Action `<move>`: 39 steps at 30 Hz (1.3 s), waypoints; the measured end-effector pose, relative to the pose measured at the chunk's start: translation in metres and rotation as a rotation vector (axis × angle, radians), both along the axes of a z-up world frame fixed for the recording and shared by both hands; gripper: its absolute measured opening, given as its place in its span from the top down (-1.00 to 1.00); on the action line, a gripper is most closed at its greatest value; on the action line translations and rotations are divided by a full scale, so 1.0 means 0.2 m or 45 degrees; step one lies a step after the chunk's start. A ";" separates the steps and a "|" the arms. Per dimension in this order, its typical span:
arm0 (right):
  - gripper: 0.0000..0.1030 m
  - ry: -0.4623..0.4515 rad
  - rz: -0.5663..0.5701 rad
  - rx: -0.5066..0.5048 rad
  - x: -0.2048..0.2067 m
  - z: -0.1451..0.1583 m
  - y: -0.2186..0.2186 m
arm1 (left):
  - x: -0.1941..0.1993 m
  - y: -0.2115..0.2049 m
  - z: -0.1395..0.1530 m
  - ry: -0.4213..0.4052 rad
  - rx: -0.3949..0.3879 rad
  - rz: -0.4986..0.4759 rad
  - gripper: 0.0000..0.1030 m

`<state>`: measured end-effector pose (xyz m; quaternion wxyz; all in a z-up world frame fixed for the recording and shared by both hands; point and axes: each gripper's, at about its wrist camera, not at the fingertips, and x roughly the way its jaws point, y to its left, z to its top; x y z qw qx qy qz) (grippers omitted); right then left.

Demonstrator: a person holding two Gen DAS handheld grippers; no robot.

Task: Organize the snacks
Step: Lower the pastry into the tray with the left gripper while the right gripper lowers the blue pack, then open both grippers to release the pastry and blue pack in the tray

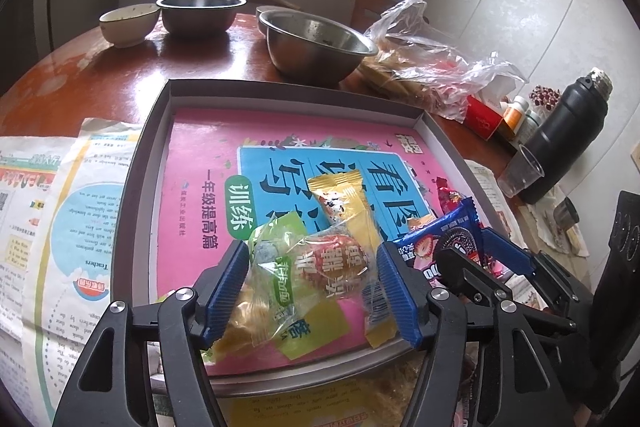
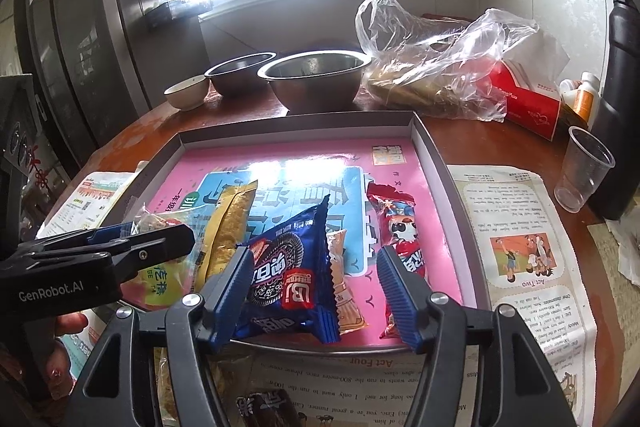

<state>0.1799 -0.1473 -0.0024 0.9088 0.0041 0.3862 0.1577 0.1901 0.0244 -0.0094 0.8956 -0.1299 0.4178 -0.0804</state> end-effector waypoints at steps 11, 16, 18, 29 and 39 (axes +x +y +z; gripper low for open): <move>-0.24 -0.011 -0.011 0.018 -0.01 0.02 -0.02 | -0.03 0.01 0.02 -0.003 -0.002 0.005 -0.37; -0.30 -0.018 -0.009 0.032 -0.03 0.03 -0.02 | -0.05 0.01 0.04 -0.008 0.004 0.011 -0.38; -0.31 -0.019 -0.007 0.037 -0.03 0.04 -0.02 | -0.06 0.01 0.05 -0.012 0.009 0.016 -0.38; -0.36 -0.028 -0.024 0.065 -0.05 0.06 -0.05 | -0.11 0.05 0.09 -0.038 -0.002 0.042 -0.40; -0.39 -0.042 -0.028 0.083 -0.08 0.09 -0.07 | -0.15 0.06 0.12 -0.051 0.007 0.058 -0.41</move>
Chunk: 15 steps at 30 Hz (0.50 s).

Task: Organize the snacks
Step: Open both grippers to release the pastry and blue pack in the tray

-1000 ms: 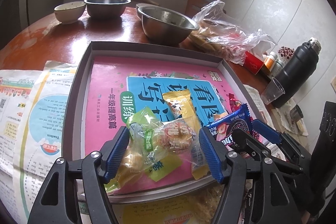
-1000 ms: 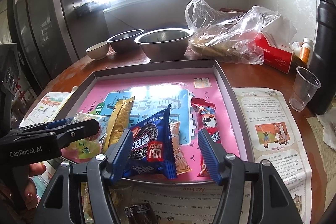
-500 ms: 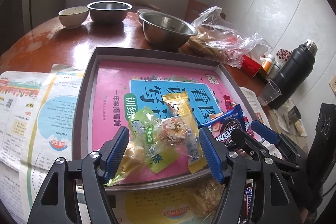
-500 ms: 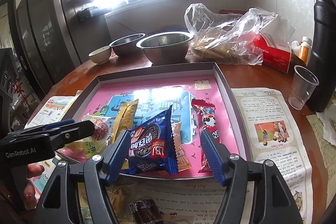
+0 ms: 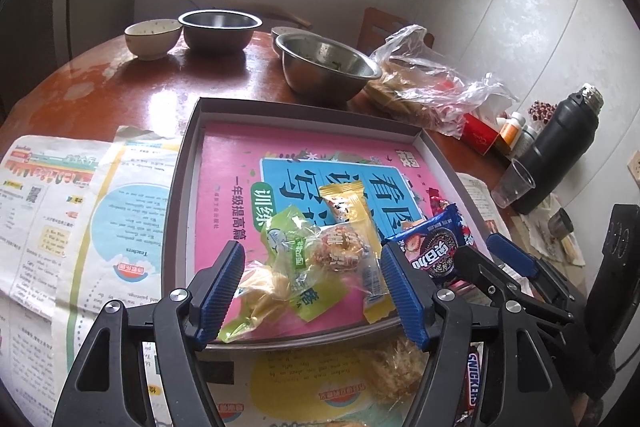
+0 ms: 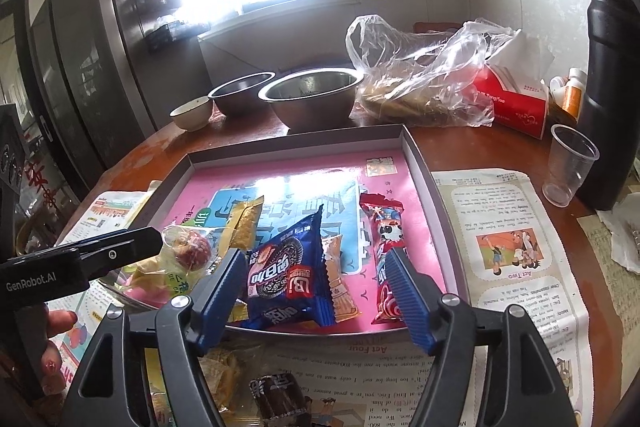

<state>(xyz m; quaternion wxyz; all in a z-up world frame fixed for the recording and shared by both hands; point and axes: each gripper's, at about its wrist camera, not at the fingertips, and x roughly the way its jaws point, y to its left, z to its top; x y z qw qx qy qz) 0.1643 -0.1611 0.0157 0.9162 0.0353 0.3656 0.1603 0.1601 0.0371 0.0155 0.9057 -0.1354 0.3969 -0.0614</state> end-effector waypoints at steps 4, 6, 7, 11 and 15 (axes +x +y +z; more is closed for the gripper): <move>-0.40 -0.011 0.004 -0.001 -0.02 0.02 0.00 | -0.02 0.00 0.01 0.000 0.005 0.002 -0.42; -0.42 -0.017 0.007 0.000 -0.03 0.03 0.00 | -0.03 0.00 0.01 0.001 0.007 0.005 -0.44; -0.43 -0.018 0.008 0.001 -0.03 0.03 0.00 | -0.04 0.00 0.01 0.000 0.009 0.003 -0.44; -0.44 -0.023 0.014 0.004 -0.06 0.04 0.00 | -0.05 -0.01 0.01 0.002 0.021 -0.003 -0.44; -0.45 -0.027 0.016 0.003 -0.07 0.05 -0.01 | -0.07 -0.02 0.02 -0.001 0.032 -0.007 -0.45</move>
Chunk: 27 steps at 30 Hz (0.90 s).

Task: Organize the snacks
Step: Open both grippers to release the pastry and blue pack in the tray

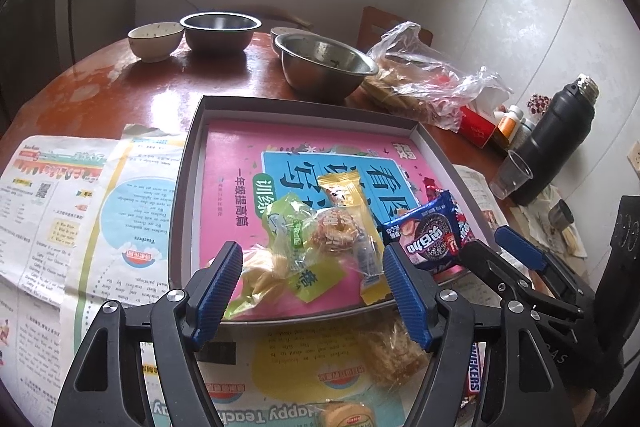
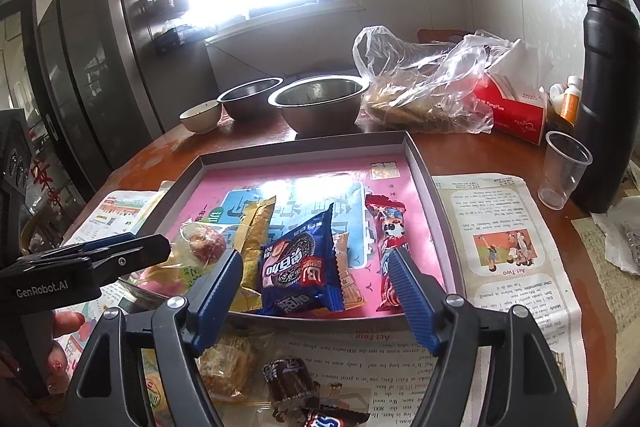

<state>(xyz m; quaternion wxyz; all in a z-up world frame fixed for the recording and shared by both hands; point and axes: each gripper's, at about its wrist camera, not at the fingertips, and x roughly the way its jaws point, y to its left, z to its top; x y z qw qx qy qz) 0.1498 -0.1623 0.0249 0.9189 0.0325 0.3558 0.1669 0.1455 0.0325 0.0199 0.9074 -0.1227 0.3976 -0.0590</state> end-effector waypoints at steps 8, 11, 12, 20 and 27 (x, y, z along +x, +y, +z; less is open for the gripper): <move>-0.47 0.000 0.002 0.010 -0.04 0.01 -0.02 | -0.05 -0.02 0.03 -0.010 0.028 -0.007 -0.45; -0.47 -0.005 0.002 0.018 -0.06 0.03 -0.03 | -0.06 -0.02 0.04 -0.011 0.030 -0.007 -0.45; -0.47 -0.008 0.001 0.020 -0.06 0.03 -0.04 | -0.07 -0.02 0.04 -0.012 0.032 -0.006 -0.45; -0.48 -0.017 -0.003 0.035 -0.11 0.05 -0.08 | -0.13 -0.03 0.06 -0.015 0.049 -0.011 -0.45; -0.49 -0.024 0.002 0.037 -0.16 0.07 -0.10 | -0.17 -0.04 0.08 -0.018 0.065 -0.015 -0.45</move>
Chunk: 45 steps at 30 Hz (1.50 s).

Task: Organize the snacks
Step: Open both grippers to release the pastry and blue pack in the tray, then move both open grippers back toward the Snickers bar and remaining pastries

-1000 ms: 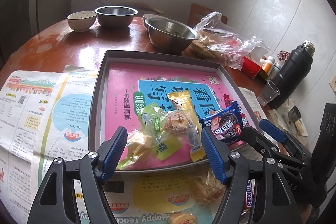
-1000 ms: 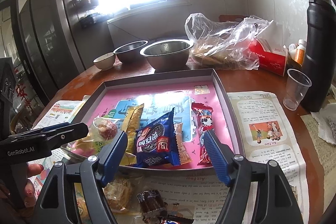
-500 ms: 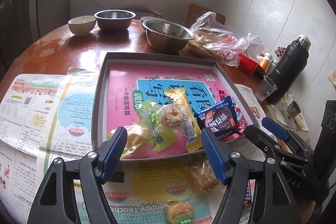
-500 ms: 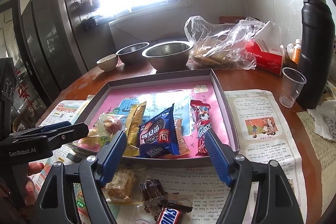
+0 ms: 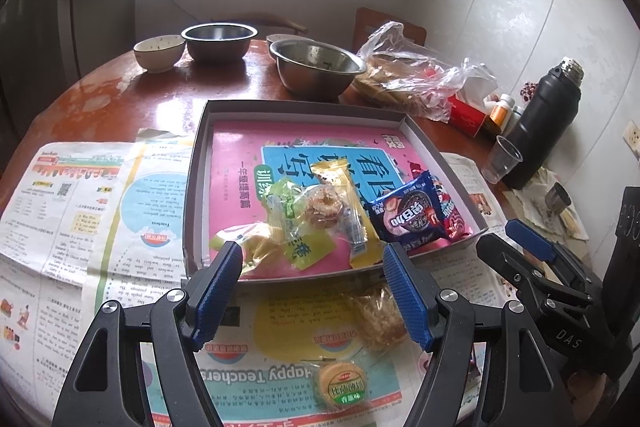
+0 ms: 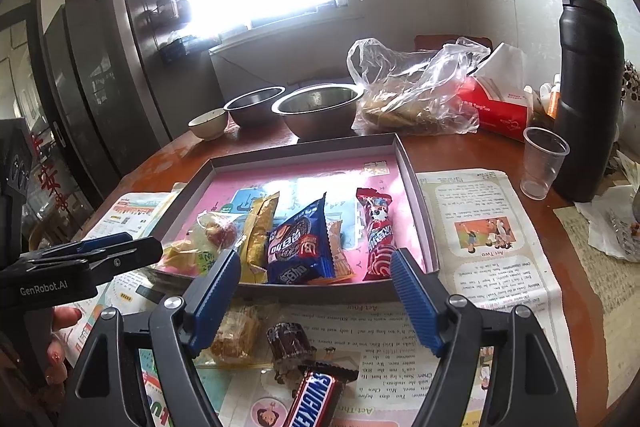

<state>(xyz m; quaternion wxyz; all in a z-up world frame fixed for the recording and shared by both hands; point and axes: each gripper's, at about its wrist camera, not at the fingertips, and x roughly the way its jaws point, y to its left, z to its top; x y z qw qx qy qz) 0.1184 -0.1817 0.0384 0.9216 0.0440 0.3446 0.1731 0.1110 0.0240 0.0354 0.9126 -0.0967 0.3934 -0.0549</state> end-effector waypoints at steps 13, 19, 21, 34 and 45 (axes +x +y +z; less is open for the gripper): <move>-0.49 -0.007 0.016 -0.007 -0.08 0.01 -0.01 | -0.06 -0.02 0.01 0.007 0.015 -0.011 -0.45; -0.49 -0.003 0.021 -0.016 -0.10 0.00 -0.02 | -0.07 -0.02 0.01 0.011 0.013 -0.009 -0.45; -0.49 -0.001 0.021 -0.021 -0.11 0.00 -0.02 | -0.08 -0.02 0.01 0.012 0.012 -0.009 -0.45; -0.49 0.024 0.047 -0.064 -0.17 -0.04 -0.01 | -0.11 -0.10 -0.04 0.055 0.011 -0.075 -0.45; -0.49 0.068 0.074 -0.104 -0.19 -0.11 0.00 | -0.10 -0.16 -0.08 0.088 0.023 -0.115 -0.45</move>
